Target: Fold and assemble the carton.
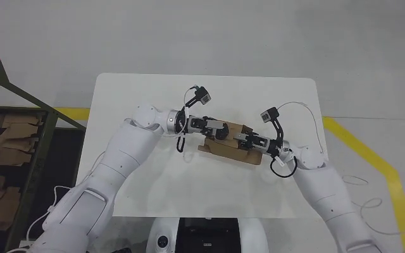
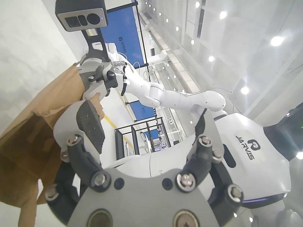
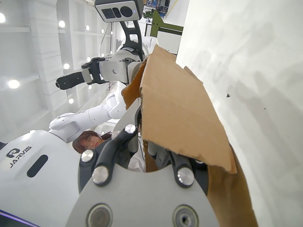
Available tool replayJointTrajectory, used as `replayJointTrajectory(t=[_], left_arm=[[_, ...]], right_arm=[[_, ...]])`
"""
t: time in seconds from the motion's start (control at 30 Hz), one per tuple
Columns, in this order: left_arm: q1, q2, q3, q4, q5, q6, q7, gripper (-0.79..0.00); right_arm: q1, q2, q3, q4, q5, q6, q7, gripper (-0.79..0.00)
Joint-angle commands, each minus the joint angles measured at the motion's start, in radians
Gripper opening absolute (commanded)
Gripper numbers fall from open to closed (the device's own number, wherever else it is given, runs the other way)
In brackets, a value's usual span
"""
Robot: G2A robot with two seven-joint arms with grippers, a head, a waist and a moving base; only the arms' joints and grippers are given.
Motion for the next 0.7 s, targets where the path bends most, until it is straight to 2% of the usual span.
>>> replayJointTrajectory(t=[0.0,0.37,0.67], left_arm=[[0.005,0.002,-0.011,-0.005,-0.011,-0.011,0.011,0.0],[0.053,0.025,-0.096,-0.036,-0.056,-0.031,0.032,0.0],[0.065,0.032,-0.119,-0.015,-0.049,-0.033,0.033,0.0]], right_arm=[[-0.004,0.001,0.007,0.001,0.005,-0.004,-0.003,-0.785],[-0.029,0.009,0.045,-0.011,0.035,-0.015,-0.007,-0.785],[-0.052,0.012,0.05,-0.048,0.05,-0.008,0.018,-0.785]])
